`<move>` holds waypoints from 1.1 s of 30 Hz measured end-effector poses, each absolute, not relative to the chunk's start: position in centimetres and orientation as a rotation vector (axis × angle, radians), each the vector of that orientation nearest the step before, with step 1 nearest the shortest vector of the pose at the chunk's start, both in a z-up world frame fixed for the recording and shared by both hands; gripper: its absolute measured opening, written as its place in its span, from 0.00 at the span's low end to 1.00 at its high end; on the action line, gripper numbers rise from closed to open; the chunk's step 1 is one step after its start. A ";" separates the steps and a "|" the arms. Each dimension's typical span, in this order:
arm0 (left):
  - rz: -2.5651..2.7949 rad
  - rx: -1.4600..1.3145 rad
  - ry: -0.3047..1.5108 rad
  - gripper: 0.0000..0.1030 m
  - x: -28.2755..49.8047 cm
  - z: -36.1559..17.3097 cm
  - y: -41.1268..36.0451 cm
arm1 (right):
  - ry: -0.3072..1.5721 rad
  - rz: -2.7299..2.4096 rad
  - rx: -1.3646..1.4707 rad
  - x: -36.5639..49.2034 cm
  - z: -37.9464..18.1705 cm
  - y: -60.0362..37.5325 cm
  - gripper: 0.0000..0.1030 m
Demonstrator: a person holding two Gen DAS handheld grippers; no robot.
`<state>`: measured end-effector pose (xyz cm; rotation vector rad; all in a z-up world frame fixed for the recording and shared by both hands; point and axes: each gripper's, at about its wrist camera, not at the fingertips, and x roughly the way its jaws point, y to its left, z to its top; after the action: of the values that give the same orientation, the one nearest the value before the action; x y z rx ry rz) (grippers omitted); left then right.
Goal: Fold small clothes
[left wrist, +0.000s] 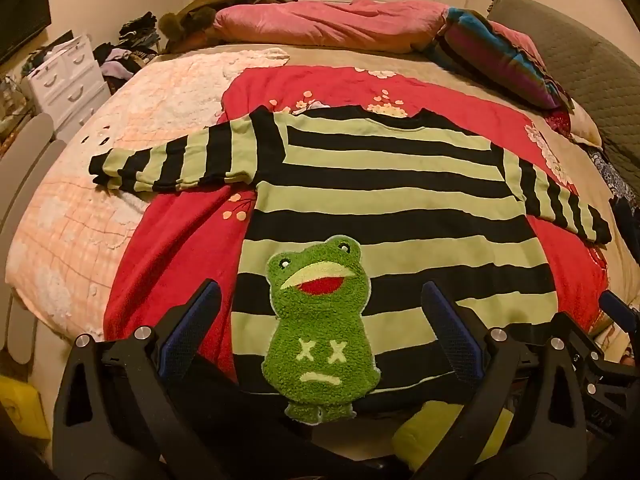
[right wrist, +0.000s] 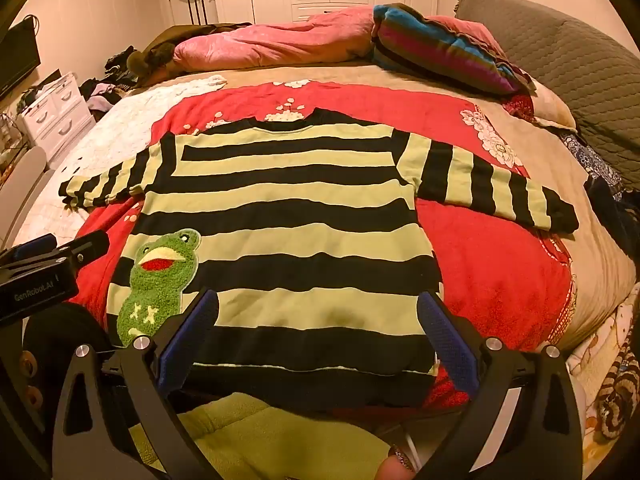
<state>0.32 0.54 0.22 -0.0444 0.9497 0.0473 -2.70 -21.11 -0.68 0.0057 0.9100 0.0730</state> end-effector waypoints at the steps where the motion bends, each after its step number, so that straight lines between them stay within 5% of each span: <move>1: 0.049 -0.043 0.949 0.91 0.3 0.2 0.5 | 0.909 0.073 0.006 -2.7 -0.7 -21.1 0.96; 33: 0.049 -0.033 0.945 0.91 0.2 0.2 0.3 | 0.911 0.074 0.009 -2.7 -0.8 -21.3 0.96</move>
<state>0.19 0.30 0.15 -0.0333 0.9454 0.0494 -2.71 -21.29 -0.79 0.0089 0.9105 0.0742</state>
